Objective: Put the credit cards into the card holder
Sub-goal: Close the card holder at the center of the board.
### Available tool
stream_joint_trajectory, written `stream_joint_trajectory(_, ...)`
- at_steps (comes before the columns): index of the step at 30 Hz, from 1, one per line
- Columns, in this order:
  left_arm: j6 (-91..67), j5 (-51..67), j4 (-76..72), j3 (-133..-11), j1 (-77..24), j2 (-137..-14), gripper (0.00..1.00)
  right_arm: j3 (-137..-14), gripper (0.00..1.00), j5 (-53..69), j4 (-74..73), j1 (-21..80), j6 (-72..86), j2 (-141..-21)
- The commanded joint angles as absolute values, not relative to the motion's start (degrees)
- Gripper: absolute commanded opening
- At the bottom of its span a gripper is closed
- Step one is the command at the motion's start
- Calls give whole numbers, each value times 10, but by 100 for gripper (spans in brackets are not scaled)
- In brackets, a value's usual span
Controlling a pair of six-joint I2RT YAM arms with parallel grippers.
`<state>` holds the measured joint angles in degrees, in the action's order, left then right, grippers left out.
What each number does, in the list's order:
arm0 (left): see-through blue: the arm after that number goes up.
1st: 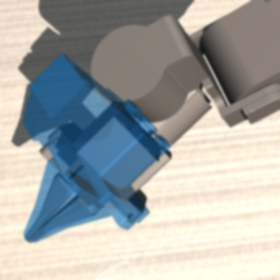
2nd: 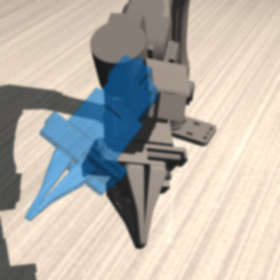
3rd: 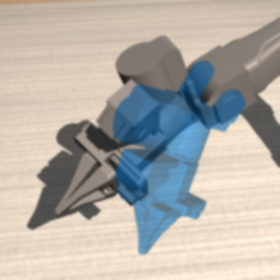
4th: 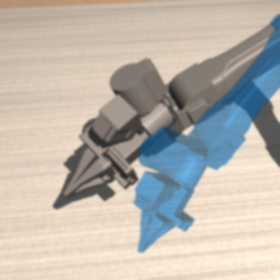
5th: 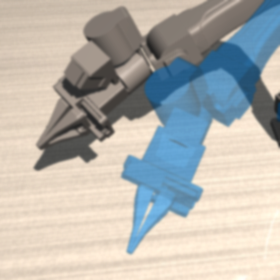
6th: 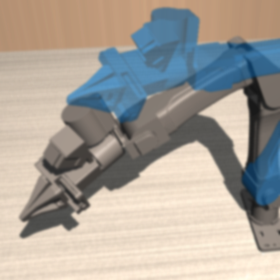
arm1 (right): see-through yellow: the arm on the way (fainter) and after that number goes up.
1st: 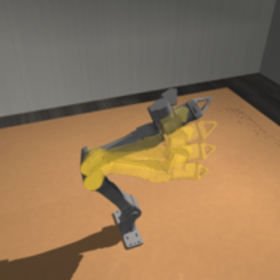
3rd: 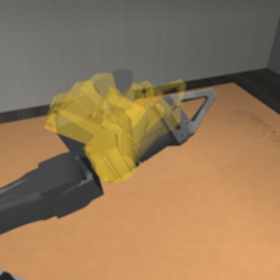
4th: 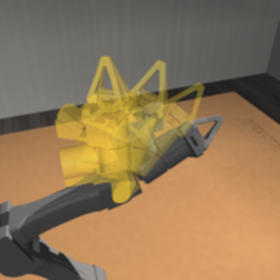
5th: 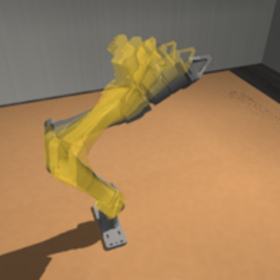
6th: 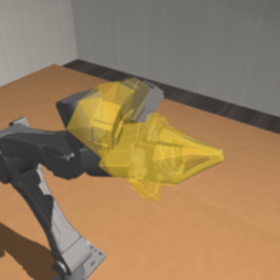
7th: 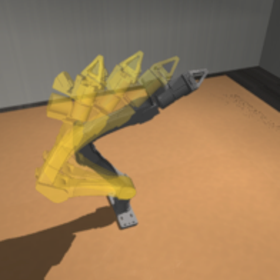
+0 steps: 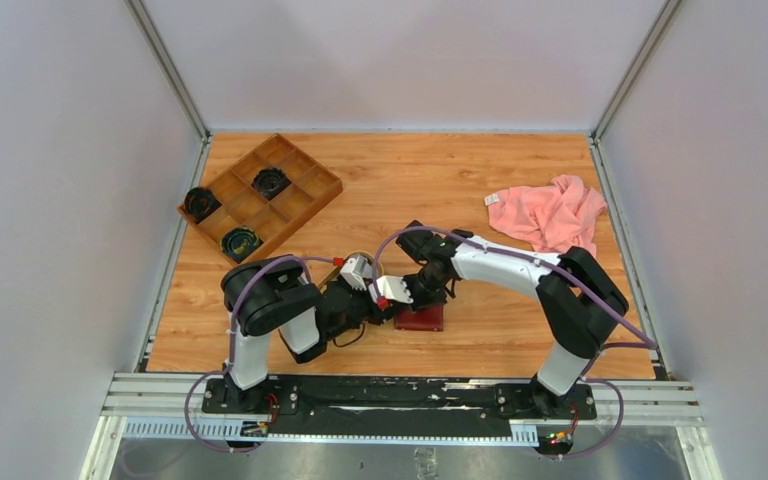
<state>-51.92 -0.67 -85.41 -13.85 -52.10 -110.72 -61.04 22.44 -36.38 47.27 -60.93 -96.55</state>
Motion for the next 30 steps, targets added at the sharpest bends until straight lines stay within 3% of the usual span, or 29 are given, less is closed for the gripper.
stream_joint_trajectory(1,-518,-43,-843,-128,-516,-1100,0,-588,0,198,-383,489,-609,-1036)
stream_joint_trajectory(19,-534,-81,-873,-88,-515,-1071,0,-667,0,257,-440,451,-594,-1076)
stream_joint_trajectory(30,-528,-8,-873,-99,-516,-1042,0,-629,0,268,-401,446,-606,-1034)
